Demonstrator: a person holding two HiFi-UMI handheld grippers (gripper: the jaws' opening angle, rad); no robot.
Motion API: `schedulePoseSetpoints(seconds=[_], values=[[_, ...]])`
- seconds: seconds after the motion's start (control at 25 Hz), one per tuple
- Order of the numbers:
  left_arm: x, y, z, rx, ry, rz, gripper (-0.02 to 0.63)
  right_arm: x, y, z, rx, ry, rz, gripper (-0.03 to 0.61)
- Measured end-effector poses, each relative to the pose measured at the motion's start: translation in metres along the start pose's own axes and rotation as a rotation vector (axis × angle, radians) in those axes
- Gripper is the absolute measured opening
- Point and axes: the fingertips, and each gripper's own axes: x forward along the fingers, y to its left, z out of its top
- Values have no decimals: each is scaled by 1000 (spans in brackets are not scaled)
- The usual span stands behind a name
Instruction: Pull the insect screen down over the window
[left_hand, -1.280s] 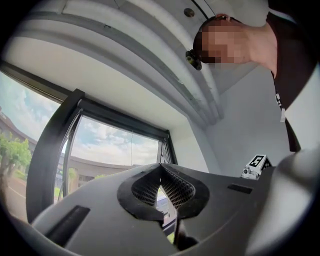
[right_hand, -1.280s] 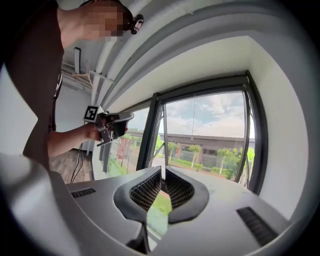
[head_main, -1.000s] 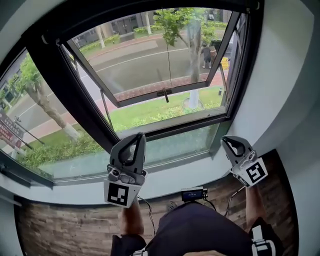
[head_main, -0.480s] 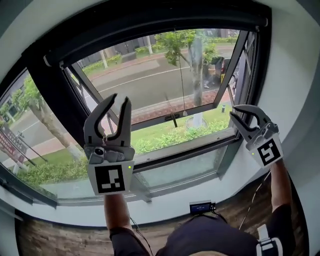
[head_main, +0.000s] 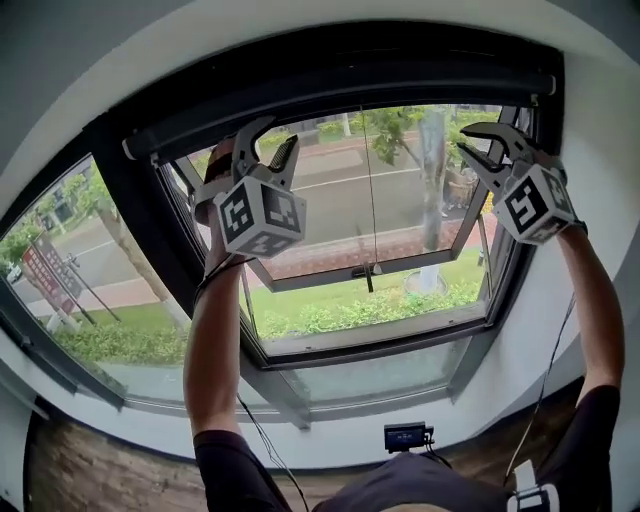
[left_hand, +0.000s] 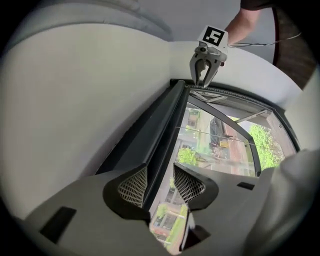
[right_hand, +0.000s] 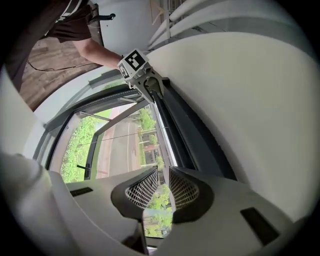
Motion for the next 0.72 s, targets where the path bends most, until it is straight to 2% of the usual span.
schedulePoseSetpoints(seconds=[0.2,0.32,0.36,0.72], values=[[24,-3,10,31,54,-34,159,39,-15,1,-85,-4,10,54],[32,3,12,78,86,-18,42,48,-28,7,-60,-33,5,54],[34,3,13,90,93,-21,30,50,-31,7,-50,-40,3,54],[35,2,16,192,144,-79,37,52,-41,4,-34,-35,22,54]])
